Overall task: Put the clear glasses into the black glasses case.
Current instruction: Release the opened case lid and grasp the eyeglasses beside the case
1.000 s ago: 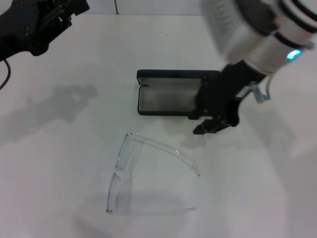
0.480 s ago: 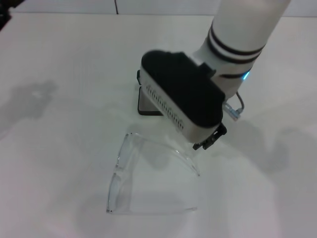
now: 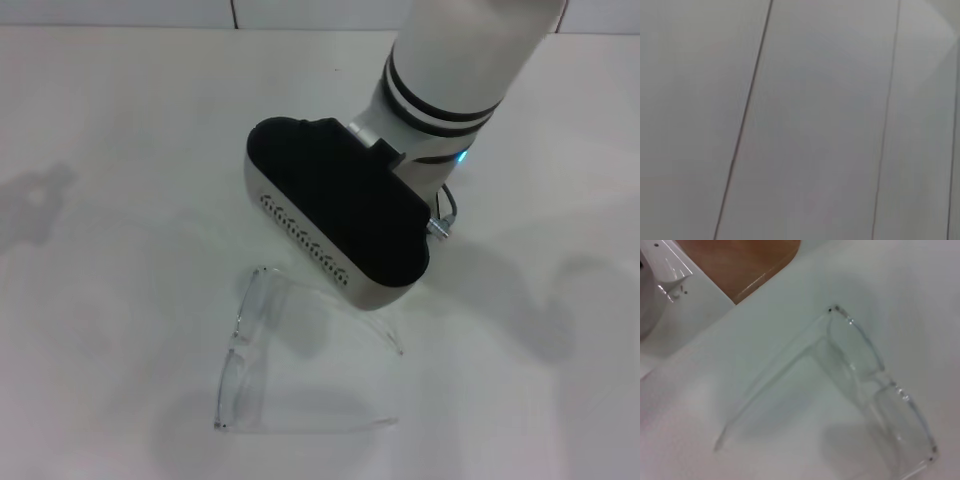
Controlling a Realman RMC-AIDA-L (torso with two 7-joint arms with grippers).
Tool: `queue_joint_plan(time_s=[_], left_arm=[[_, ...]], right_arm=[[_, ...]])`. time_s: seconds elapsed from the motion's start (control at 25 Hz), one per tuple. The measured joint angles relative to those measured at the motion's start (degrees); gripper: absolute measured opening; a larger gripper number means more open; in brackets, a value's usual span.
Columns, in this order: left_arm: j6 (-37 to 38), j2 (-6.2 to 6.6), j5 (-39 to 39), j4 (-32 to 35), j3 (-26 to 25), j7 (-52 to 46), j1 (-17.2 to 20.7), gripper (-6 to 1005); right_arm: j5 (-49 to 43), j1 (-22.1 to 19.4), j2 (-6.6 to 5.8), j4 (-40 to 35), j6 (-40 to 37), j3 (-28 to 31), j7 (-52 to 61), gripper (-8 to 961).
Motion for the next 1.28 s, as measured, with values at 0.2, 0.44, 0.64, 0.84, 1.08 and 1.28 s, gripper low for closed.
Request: queue_joint_plan(time_s=[0.2, 0.44, 0.64, 0.84, 1.08, 1.28], left_arm=[[-1.19, -0.26, 1.30, -1.46, -0.10, 0.57, 1.05, 128], [-1.68, -0.10, 2.70, -3.51, -0.11, 2.00, 1.95, 128], [-2.01, -0.21, 2.73, -3.57, -0.12, 2.83, 3.64, 128], [-2.02, -0.16, 2.73, -4.42, -0.11, 3.00, 4.17, 129], [-2.02, -0.27, 2.73, -5.20, -0.11, 3.60, 4.35, 129], [-2.04, -0.37, 2.61, -5.82, -0.11, 4.49, 4.44, 129]], right_arm=[[0.55, 0.40, 0.00, -2.00, 2.12, -2.85, -1.88, 478], [-0.41, 0.16, 0.00, -3.76, 8.39, -9.29, -4.46, 482], [-2.15, -3.29, 0.00, -6.81, 14.24, -12.17, -9.75, 484], [-3.10, -6.18, 0.00, -10.22, 15.46, -12.71, -12.81, 512], [-2.50, -5.33, 0.00, -9.77, 16.51, -13.03, -13.51, 546], [-0.49, -3.63, 0.00, -7.77, 16.52, -13.80, -14.13, 543]])
